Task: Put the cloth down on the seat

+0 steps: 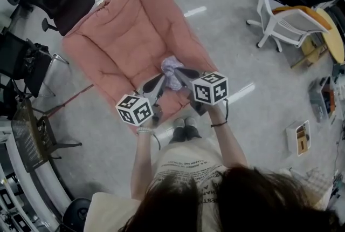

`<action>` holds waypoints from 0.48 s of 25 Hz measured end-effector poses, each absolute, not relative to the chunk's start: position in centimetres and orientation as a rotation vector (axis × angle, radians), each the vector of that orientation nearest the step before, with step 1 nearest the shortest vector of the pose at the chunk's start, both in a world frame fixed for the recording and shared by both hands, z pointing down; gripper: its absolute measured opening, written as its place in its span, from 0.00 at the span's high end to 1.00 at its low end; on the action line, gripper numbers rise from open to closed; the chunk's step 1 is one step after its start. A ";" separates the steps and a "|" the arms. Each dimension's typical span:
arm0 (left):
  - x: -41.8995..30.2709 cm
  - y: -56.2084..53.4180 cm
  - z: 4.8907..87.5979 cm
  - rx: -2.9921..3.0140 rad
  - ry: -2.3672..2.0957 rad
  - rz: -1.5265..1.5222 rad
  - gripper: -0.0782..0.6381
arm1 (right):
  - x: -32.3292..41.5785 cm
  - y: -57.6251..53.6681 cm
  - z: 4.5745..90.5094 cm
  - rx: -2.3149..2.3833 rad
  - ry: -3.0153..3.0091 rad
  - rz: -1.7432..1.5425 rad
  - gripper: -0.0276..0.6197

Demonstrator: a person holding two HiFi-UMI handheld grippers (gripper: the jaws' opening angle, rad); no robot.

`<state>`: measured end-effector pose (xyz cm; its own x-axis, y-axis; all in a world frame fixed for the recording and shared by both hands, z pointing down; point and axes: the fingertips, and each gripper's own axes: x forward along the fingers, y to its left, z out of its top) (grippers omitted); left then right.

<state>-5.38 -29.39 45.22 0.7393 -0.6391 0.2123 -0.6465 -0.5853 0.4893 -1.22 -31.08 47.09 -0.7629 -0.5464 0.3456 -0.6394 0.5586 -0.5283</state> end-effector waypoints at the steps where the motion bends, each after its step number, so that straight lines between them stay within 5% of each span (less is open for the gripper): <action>1: -5.3 -29.2 45.1 2.393 -0.970 0.016 0.90 | -1.2 -30.9 47.0 1.008 -2.651 0.981 0.95; 12: -5.7 -28.4 43.5 2.443 -1.004 -0.005 0.90 | -1.7 -30.2 44.6 0.975 -2.731 0.856 0.95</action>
<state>-5.75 -28.41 43.54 0.7285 -0.6612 0.1793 -0.6594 -0.6060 0.4449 -1.69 -30.19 44.64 -0.7859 -0.5469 0.2885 -0.6137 0.6332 -0.4716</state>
